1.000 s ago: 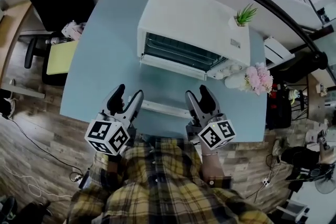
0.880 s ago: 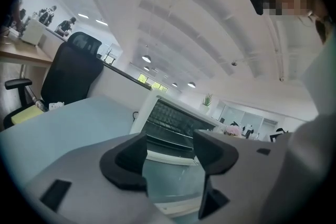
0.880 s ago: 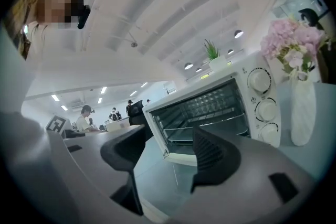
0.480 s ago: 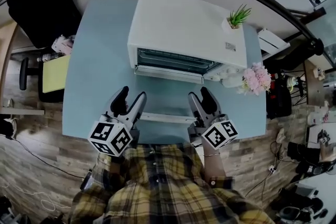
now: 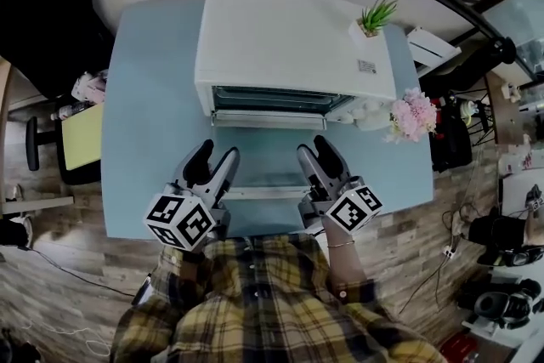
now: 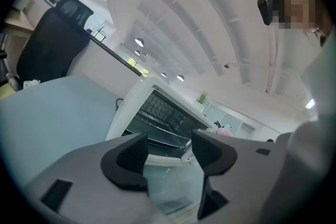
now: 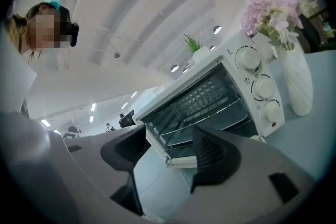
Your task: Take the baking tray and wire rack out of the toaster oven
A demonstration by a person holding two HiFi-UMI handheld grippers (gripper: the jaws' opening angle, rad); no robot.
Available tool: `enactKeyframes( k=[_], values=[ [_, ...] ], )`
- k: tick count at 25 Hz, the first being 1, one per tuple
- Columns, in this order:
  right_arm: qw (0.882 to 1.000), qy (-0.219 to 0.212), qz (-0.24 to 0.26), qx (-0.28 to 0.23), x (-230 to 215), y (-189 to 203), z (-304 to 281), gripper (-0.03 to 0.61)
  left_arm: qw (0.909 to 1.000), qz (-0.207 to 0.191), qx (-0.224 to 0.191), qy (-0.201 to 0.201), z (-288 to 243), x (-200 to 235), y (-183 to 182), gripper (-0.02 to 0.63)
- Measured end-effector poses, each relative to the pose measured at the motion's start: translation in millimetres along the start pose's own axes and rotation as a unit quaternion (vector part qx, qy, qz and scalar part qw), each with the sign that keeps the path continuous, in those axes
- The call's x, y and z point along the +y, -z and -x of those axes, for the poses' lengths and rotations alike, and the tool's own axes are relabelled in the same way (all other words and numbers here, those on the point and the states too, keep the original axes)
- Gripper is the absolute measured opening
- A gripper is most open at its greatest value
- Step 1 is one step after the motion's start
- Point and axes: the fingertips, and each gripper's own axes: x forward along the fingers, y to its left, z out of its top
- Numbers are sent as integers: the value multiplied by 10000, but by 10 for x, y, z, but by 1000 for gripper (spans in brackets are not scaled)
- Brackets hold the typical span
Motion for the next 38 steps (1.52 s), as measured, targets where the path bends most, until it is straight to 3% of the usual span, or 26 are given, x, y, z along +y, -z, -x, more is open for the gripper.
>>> enactKeyframes(
  k=[8, 16, 30, 38],
  values=[
    [9937, 12, -1075, -315, -159, 30, -127, 262, 9981, 533, -45, 303, -133, -2, 0, 238],
    [9718, -281, -2221, -744, -314, -14, -354, 259, 9882, 1382, -189, 630, -402, -2, 71, 233],
    [9605, -230, -2725, -523, -699, 96, -804, 248, 9734, 2172, -566, 451, -966, 243, 137, 230],
    [9413, -210, -3311, -633, -923, 154, -1017, 212, 9642, 2507, -802, 320, -1217, 454, 171, 210]
  ],
)
